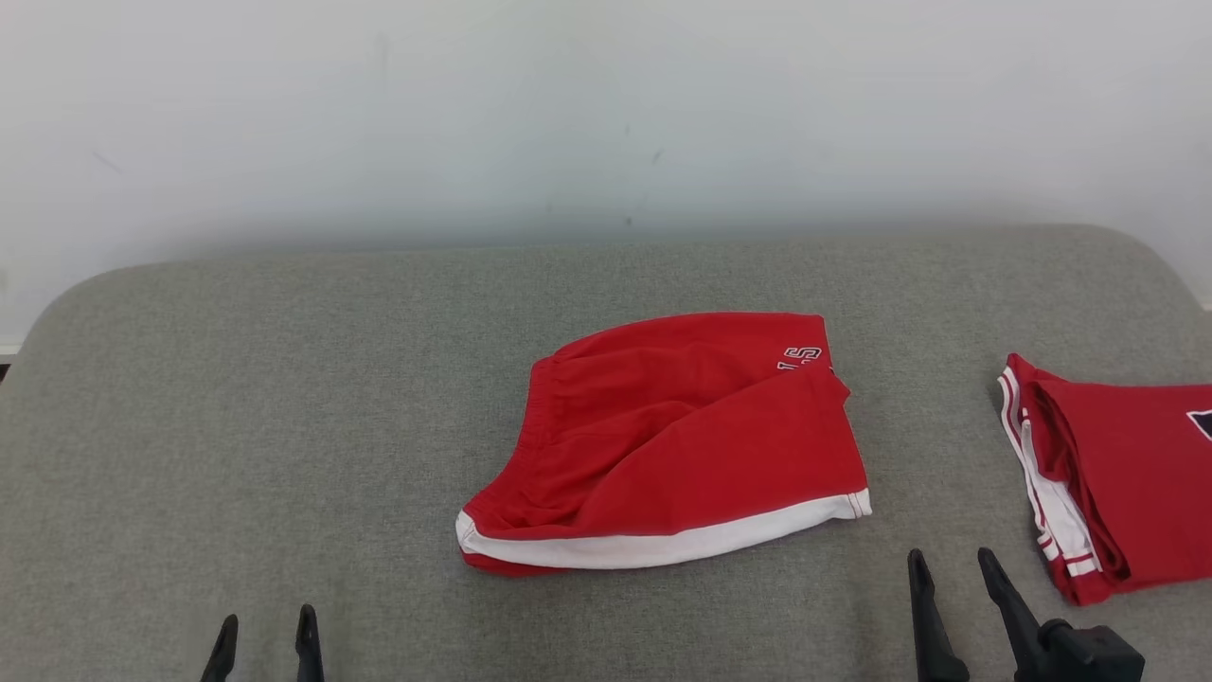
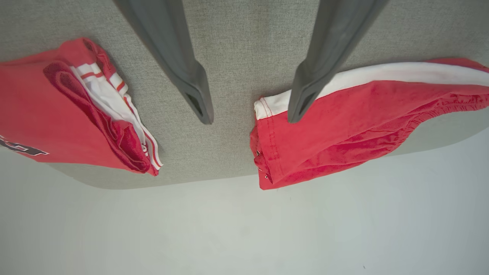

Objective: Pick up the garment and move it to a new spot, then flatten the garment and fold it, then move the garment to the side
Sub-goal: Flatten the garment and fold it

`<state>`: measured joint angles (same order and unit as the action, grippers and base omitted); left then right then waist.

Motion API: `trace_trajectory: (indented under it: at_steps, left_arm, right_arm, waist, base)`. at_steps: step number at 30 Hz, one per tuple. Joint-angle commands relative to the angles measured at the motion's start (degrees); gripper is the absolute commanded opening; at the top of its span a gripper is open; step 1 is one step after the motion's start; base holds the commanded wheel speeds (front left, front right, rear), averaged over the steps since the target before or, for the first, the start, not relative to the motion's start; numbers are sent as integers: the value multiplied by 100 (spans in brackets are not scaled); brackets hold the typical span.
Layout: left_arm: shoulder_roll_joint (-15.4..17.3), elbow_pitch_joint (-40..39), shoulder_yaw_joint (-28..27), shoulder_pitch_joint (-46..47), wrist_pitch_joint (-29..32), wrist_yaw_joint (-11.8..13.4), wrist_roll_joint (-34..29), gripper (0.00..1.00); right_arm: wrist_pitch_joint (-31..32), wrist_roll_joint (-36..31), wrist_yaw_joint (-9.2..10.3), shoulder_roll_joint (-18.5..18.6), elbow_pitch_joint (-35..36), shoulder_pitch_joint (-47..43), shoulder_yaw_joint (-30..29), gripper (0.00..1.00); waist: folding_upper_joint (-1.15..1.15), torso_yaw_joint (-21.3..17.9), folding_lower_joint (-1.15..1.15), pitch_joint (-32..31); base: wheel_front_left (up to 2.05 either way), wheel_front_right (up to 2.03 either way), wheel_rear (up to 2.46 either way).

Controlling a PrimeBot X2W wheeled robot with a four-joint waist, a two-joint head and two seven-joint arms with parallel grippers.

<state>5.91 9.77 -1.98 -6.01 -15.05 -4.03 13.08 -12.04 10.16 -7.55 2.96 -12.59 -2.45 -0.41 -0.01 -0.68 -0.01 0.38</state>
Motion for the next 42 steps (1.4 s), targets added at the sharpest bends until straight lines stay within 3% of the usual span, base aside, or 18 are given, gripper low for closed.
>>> trace_trajectory:
  at_steps: [1, 11, 30, 42]
  left_arm:
    - [-38, 61, -34, -114, -13, -58, -127, 100]
    - [-179, 144, -187, -176, -14, -245, -344, 100]
    - [-224, 218, -99, 101, -14, -354, -469, 100]
    - [1062, 1542, 2402, 1780, 220, -339, 647, 100]
  right_arm:
    - [-57, -56, 15, -10, -56, -109, 16, 100]
    - [-111, -22, 15, -9, -188, -227, 4, 100]
    - [-161, 163, 15, -9, -218, -18, 77, 100]
    - [-194, 215, 15, -8, -282, 371, 409, 100]
  waist:
    - [1, 69, 1, -60]
    - [1, 151, 1, -111]
    - [1, 47, 1, 59]
    - [1, -221, 1, 415]
  base:
    - [0, 0, 0]
    - [0, 0, 0]
    - [0, 0, 0]
    - [0, 0, 0]
